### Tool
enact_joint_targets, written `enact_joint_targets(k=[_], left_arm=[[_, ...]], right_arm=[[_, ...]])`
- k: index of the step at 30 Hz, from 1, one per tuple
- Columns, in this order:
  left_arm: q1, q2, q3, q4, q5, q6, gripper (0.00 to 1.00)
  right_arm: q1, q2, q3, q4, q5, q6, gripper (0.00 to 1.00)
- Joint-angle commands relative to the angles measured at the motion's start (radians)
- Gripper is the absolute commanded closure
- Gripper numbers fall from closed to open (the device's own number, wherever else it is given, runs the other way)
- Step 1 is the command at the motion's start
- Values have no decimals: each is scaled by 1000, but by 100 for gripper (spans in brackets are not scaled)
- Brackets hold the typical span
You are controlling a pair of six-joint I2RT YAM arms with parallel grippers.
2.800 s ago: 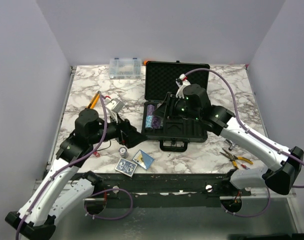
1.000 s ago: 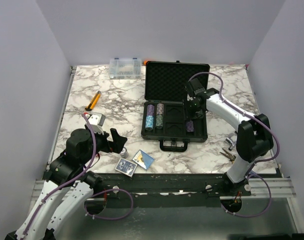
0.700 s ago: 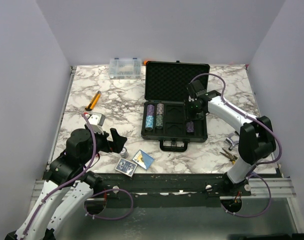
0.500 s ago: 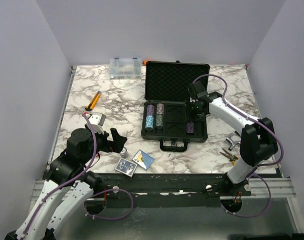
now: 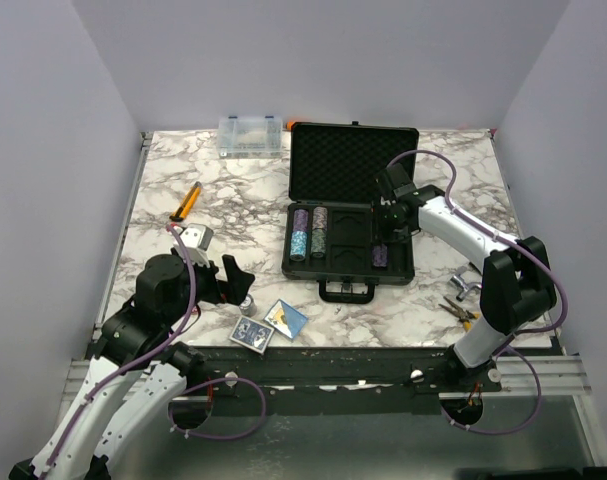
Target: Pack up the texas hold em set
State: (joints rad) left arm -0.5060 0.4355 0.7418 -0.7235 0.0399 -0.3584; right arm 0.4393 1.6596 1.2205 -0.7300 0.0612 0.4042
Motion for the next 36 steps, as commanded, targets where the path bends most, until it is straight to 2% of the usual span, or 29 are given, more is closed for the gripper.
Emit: enact_joint_targets(k=[1,4,10,15,18,22,26,29,36], left_arm=[[-3,12,-7,7,-11,-4,2],[-3,16,-5,7,-9,-3,2],[-3,16,-7,7,-11,-4,2],[-3,20,-5,7,-12,-4,2],[-3,18,-5,7,-15,-4,2],[-3,20,-5,7,-15,-4,2],[-4,15,-5,7,-19,-5,2],[-3,9,-7,6,-24,-7,2],[-3,4,-7,4,-28,-8,2]], right_arm=[[3,5,-17,-208,24,-15,61],[4,-1,-5,-212,34,-19,46],[3,-1,62,-232,43,-25,27],[3,-3,148,-237,47,-34,25],[3,-7,186,-200,55,-30,34],[4,9,211,-145,76,-9,63],[4,54,222,-122,105,1,81],[-1,93,230,-103,119,1,87],[-29,177,257,-72,113,-9,88]])
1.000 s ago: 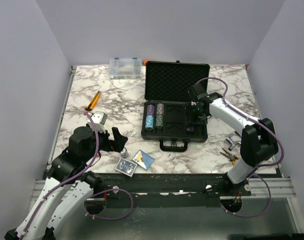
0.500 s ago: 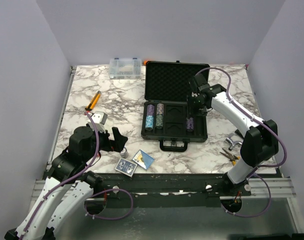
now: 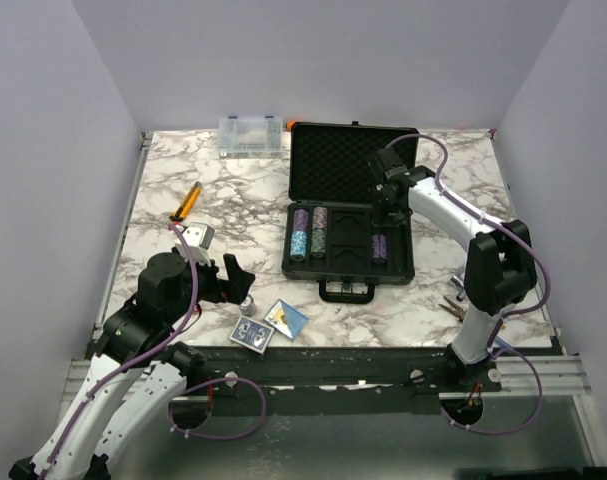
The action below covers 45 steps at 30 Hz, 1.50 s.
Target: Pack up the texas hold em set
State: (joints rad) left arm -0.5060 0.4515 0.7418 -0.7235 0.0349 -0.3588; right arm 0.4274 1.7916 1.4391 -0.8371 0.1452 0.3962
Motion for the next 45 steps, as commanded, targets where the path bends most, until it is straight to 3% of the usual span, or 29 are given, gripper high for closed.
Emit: enact_joint_targets(k=[1,9,40,42,45], left_arm=[[-3,-12,-7,4,-25,-8,2],[-3,-20,-7,3,-27,-8,2],[-3,-29,-4,-1,-59,-11,2],[-3,-32,-5,-1,-65,-11,2],[-3,-32,-5,-2,-71,-12,2]], right_arm=[[-22,55,39,40,29,-1,88],[-30,84,13,56,-4,-1,91],[-31,-42,-132,2,-139,-8,98],[-30,-44,-120,-8,-139,-16,97],[-31,-50,-82,-32,-133,-25,86]])
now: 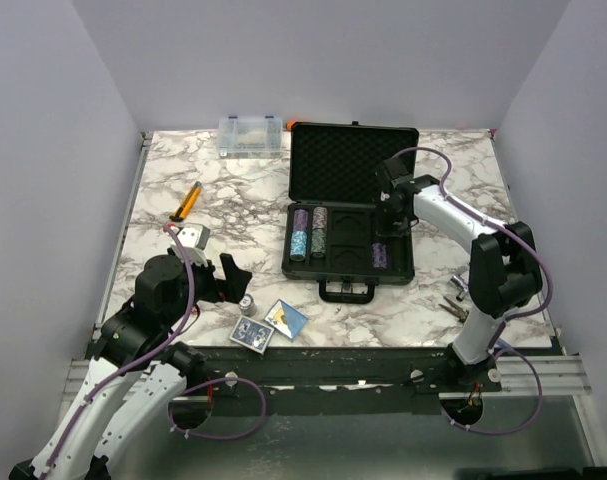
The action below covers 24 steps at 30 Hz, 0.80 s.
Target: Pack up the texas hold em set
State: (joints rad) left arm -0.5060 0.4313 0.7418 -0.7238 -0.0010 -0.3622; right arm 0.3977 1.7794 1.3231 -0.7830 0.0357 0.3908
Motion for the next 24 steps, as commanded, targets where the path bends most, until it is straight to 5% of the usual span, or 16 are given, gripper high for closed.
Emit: enact_joint_targets(k=[1,15,24], left_arm=[[-3,-12,-5,-2,-34,-9,2],[-3,43,1,-16,-57,-25,3],[-3,122,172,-276,-120,-286,4]], right_arm=[[-1,-41,49,-91,-12,-23,81],[-1,-97,275,-128,66,-47,28],[-1,-170,231,-96,-28,28,8]])
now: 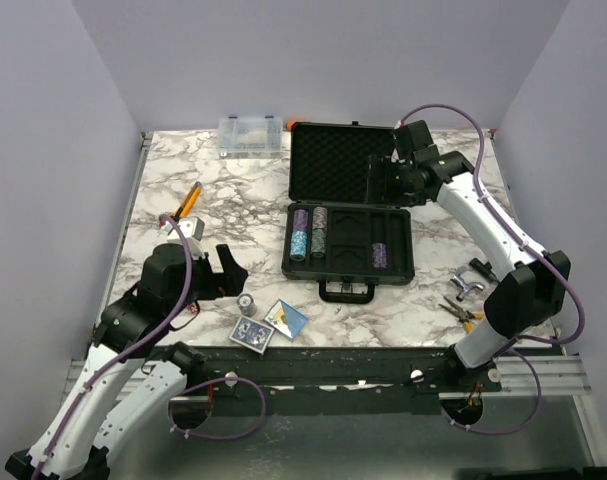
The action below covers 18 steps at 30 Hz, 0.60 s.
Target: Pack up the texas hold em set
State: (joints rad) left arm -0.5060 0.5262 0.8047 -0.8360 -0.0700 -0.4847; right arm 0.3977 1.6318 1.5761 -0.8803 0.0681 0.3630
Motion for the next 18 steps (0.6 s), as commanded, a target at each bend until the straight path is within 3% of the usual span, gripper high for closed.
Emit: enact_joint_targets(k=[1,9,18], left_arm=[[-3,35,128,-191,-48,-189,4],[-3,128,190,-366,-24,-233,4],[-3,80,60,-308,131,-235,4]], right_arm=[[-1,-28,-33,10,-93,66,5],[-1,-18,5,2,-141,72,0],[1,-152,-65,7,-75,123,0]])
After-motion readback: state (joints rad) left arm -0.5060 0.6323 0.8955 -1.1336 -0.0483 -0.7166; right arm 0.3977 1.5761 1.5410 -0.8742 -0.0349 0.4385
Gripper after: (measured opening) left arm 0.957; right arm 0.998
